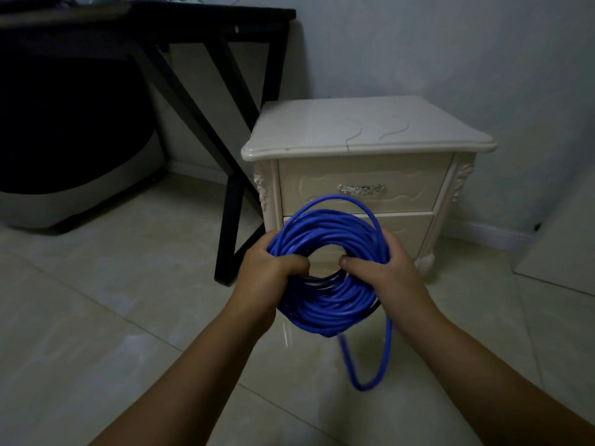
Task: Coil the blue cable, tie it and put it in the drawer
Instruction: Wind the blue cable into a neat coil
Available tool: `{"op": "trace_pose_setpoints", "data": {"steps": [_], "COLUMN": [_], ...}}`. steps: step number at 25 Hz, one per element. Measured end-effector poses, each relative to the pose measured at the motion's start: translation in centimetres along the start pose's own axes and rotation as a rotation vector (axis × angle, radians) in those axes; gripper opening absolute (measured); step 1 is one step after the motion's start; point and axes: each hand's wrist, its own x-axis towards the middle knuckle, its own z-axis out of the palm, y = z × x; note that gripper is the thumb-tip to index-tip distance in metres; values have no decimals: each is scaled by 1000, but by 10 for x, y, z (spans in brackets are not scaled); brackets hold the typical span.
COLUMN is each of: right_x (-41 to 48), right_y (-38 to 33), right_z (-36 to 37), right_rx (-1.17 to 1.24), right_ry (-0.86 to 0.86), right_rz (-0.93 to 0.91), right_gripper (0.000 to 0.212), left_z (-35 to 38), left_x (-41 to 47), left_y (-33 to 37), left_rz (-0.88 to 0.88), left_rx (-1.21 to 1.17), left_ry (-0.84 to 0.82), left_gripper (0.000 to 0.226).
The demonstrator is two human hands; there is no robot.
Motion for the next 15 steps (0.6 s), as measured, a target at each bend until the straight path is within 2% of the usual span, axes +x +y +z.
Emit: {"op": "trace_pose_setpoints", "data": {"steps": [4, 6, 9, 12, 15], "right_x": [-3, -7, -15, -15, -8], "right_y": [7, 9, 10, 9, 3], "right_z": [8, 14, 23, 21, 12], "right_rx": [206, 207, 87, -24, -134], "right_ry": [72, 78, 92, 95, 127], "right_rz": [28, -1, -48, -84, -204], "right_gripper": [60, 73, 71, 70, 57], "left_z": [7, 10, 8, 6, 1], "left_x": [-8, -8, -2, -3, -5], "left_y": [-3, -4, -5, -3, 3], "left_rz": [-32, -66, -83, -47, 21], "left_rx": [-128, -216, -323, -242, -87], "left_ry": [50, 80, 114, 146, 161], "left_gripper": [33, 30, 29, 33, 39]}}
